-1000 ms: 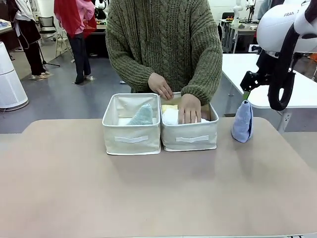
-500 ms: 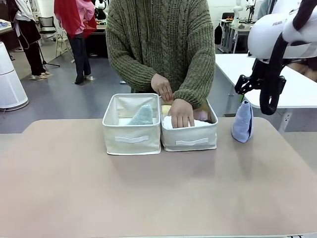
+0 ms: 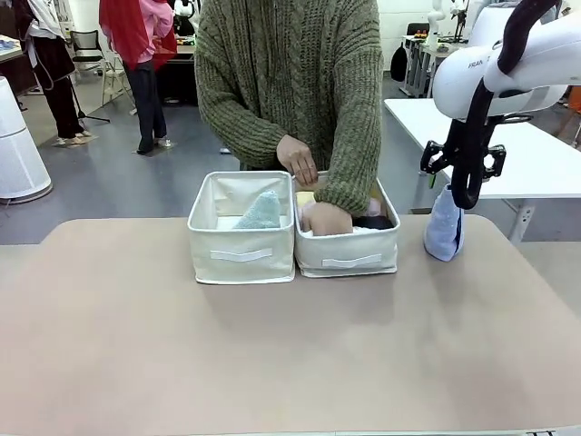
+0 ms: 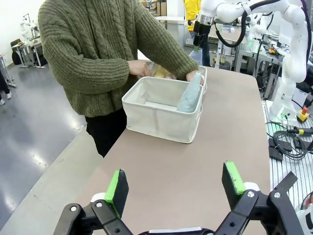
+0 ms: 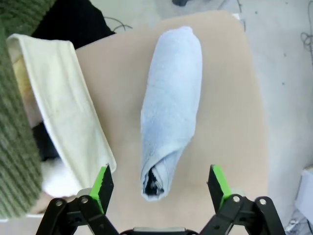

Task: Sort the towels based on their folding style.
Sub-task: Pick up another triangle-folded towel from the table and place it in the left Fabric basket.

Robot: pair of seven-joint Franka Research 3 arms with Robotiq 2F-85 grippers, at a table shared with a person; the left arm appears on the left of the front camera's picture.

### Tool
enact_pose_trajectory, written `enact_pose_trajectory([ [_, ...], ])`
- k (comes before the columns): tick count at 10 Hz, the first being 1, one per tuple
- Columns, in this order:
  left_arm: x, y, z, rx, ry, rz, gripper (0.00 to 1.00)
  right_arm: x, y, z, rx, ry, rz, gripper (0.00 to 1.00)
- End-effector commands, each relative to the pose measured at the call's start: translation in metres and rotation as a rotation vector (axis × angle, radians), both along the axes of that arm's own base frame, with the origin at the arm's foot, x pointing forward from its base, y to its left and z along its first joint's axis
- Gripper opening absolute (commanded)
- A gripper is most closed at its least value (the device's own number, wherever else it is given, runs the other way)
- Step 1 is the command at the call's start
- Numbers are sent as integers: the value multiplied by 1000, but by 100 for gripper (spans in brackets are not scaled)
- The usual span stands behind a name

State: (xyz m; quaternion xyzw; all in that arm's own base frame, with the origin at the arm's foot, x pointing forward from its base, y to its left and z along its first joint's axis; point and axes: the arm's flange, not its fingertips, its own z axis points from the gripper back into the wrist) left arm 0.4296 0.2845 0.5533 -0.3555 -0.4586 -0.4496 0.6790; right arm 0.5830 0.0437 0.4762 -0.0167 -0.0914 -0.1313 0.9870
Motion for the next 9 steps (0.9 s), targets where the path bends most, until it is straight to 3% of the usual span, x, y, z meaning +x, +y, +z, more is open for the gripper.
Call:
enact_pose_trajectory([
  [1,-2,0,1,10,1,1,100,19,3,-3,-39,8,-48,100],
  [6,-2,0,1,10,1,1,100,40,-13,-31,13,50,-42,100],
  [7,-2,0,1,10,1,1,100,40,-13,-30,12,36,-30,55],
  [8,-2,0,1,10,1,1,100,41,-13,-29,17,38,-34,46],
  [9,-2,0,1,10,1,1,100,40,-12,-30,27,44,-31,1],
])
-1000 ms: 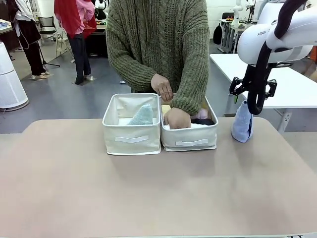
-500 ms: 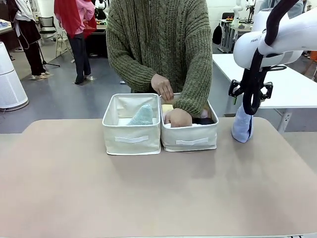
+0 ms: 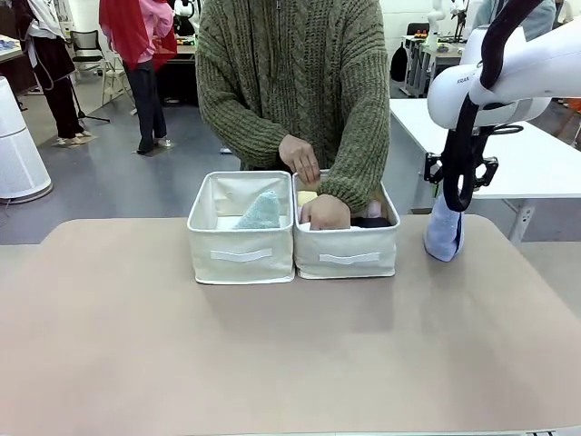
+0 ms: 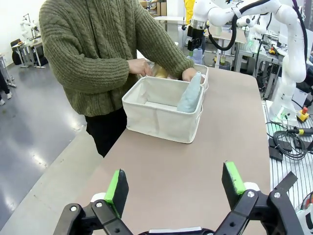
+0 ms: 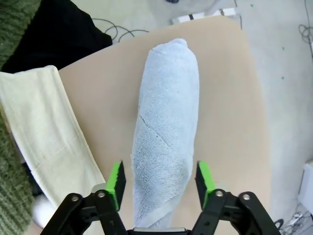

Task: Sort the towels based on their folding style.
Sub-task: Pick up another triangle-folded towel from the table and place it in the left Fabric basket.

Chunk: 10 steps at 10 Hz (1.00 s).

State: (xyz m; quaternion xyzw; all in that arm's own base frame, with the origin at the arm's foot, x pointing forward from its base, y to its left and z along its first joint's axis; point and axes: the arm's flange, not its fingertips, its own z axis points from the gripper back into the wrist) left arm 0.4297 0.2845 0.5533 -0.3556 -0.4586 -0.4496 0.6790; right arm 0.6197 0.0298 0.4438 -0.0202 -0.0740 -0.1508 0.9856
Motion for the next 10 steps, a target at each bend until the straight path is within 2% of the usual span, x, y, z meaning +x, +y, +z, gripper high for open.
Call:
enact_pose_trajectory([
  [1,-2,0,1,10,1,1,100,2,2,3,34,19,10,0],
  [3,-2,0,1,10,1,1,100,1,0,4,50,34,10,0],
  [4,-2,0,1,10,1,1,100,1,0,3,56,39,11,8],
  [5,-2,0,1,10,1,1,100,1,-1,4,60,40,9,0],
  [8,-2,0,1,10,1,1,100,0,-2,4,58,47,17,0],
  [10,-2,0,1,10,1,1,100,-14,2,15,13,85,90,0],
])
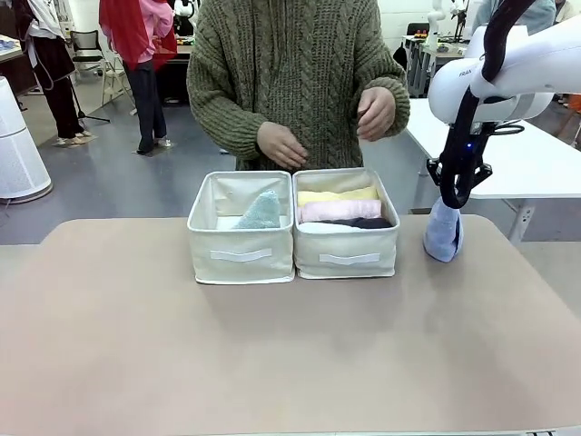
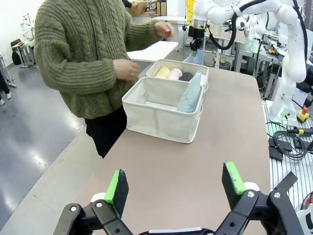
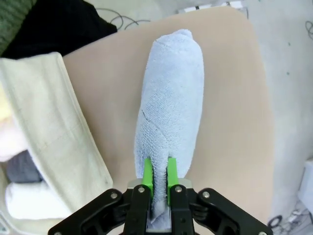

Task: Sort the towels based on their folding style.
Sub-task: Pick up another triangle-folded towel from the table and place it in the left Fabric basket.

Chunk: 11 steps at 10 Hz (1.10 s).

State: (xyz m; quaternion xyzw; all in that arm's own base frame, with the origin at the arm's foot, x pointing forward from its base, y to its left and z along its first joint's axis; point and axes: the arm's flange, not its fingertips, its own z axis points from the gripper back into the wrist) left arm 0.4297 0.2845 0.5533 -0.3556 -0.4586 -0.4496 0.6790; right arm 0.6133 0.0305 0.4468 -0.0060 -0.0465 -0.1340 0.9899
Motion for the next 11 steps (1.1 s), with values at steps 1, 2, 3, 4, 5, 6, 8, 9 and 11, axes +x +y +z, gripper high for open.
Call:
enact_pose_trajectory([
  [1,-2,0,1,10,1,1,100,-32,11,34,-91,74,118,3],
  [2,-2,0,1,10,1,1,100,-70,26,72,-155,72,183,3],
  [3,-2,0,1,10,1,1,100,-108,39,109,-206,28,214,3],
  [4,-2,0,1,10,1,1,100,-141,54,143,-262,-19,229,3],
  [5,-2,0,1,10,1,1,100,-171,67,170,-287,-66,245,3],
  [6,-2,0,1,10,1,1,100,-197,79,188,-304,-99,270,3],
  [8,-2,0,1,10,1,1,100,-221,82,198,-291,-133,277,3],
  [9,-2,0,1,10,1,1,100,-224,73,192,-272,-129,224,3],
  [11,-2,0,1,10,1,1,100,-228,93,222,-305,-125,281,3],
])
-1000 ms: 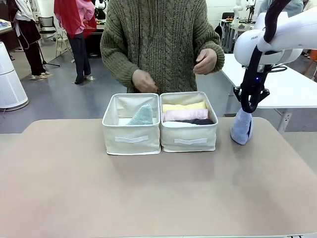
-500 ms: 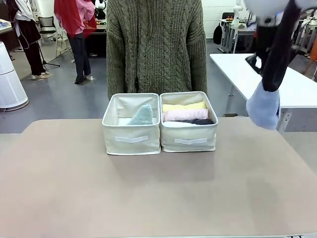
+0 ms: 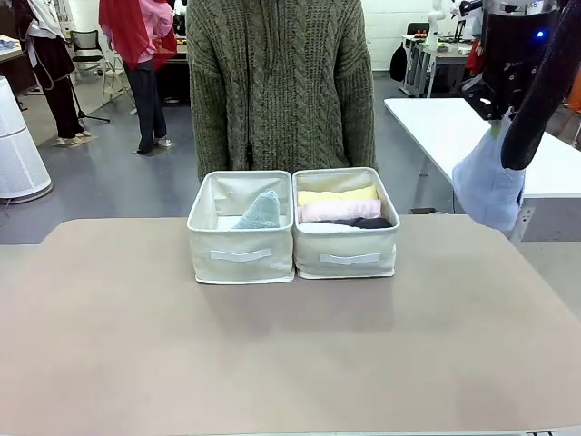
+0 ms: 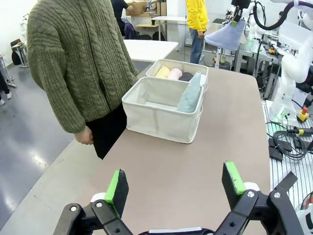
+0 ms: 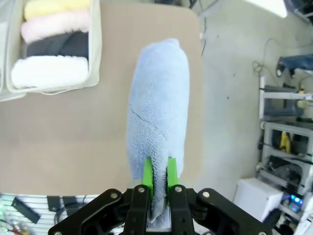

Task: Sort the towels based on their folding style.
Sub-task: Pick up another triangle-folded towel from the table and place it in the left Fabric basket.

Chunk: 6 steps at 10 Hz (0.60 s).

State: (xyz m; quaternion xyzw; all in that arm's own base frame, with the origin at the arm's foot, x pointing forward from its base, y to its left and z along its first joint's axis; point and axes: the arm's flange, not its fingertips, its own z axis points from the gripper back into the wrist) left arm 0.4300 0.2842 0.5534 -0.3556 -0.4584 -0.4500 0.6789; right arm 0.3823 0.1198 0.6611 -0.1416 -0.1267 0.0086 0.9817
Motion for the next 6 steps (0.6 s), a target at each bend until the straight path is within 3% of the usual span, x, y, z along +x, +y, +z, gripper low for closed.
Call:
enact_pose_trajectory([
  [1,-3,0,1,9,2,1,100,3,4,7,0,-1,11,3],
  [2,-3,0,1,9,2,1,100,3,4,7,0,-1,11,3],
  [3,-3,0,1,9,2,1,100,0,2,1,-1,-2,3,13],
  [4,-3,0,1,9,2,1,100,14,37,17,-81,-13,266,13],
  [6,-3,0,1,9,2,1,100,58,104,35,-217,40,567,13],
])
